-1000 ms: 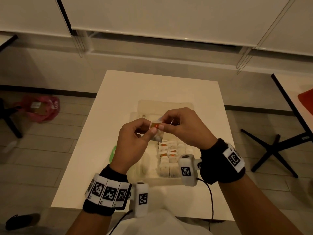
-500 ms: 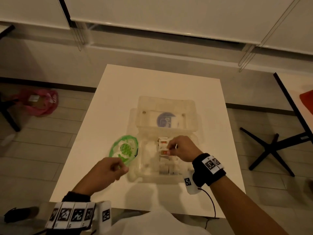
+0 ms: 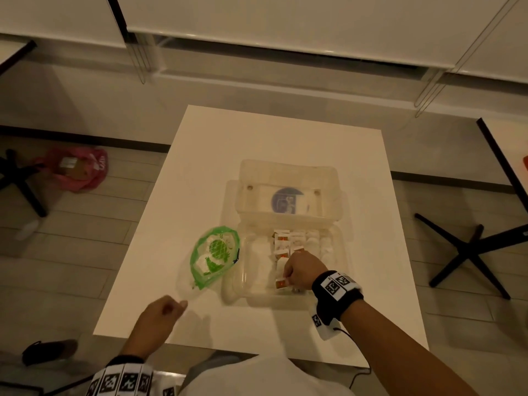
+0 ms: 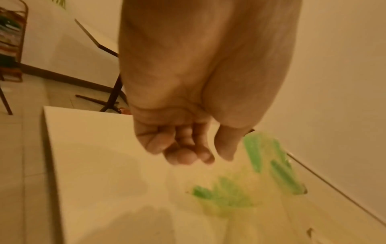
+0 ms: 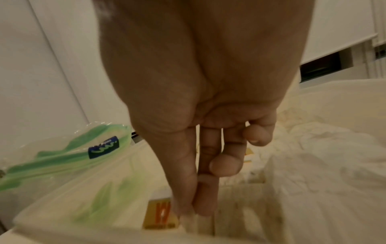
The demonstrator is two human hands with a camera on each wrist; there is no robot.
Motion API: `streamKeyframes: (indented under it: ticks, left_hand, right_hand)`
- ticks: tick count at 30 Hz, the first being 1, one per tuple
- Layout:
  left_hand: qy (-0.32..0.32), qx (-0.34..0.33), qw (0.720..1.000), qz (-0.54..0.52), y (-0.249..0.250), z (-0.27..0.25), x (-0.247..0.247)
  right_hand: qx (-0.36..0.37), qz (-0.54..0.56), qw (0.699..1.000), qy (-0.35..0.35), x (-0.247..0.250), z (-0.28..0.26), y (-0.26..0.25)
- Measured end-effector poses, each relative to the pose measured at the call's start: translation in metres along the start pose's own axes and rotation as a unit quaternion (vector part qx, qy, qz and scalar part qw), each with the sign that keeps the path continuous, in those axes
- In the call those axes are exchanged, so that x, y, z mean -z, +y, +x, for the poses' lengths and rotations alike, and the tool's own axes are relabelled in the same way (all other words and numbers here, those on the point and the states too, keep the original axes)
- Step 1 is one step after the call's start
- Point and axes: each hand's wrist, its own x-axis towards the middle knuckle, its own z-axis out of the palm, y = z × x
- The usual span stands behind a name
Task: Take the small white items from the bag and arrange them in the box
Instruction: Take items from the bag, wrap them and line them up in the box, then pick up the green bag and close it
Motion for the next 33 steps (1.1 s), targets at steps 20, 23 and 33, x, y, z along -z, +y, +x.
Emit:
streamKeyframes:
  ticks: [20,23,33]
  left_hand:
    - [0.115,-0.021,0.987,-0.106,0.075,0.016,-0.010]
    - [0.133,-0.026,0.986,-0.099,0.070,0.023,-0.013]
    - [0.160,-0.033,0.976,-0.146,0.091,0.013,0.006]
  right_hand:
    - [-0.012,-0.114,0.992,0.046,-0.009,-0.001,0.000]
    - [-0.024,-0.118,0.990,0.075,-0.006,-0.001,0.001]
    - [-0.002,0.104,0.973,0.205,0.018,-0.021,-0.004]
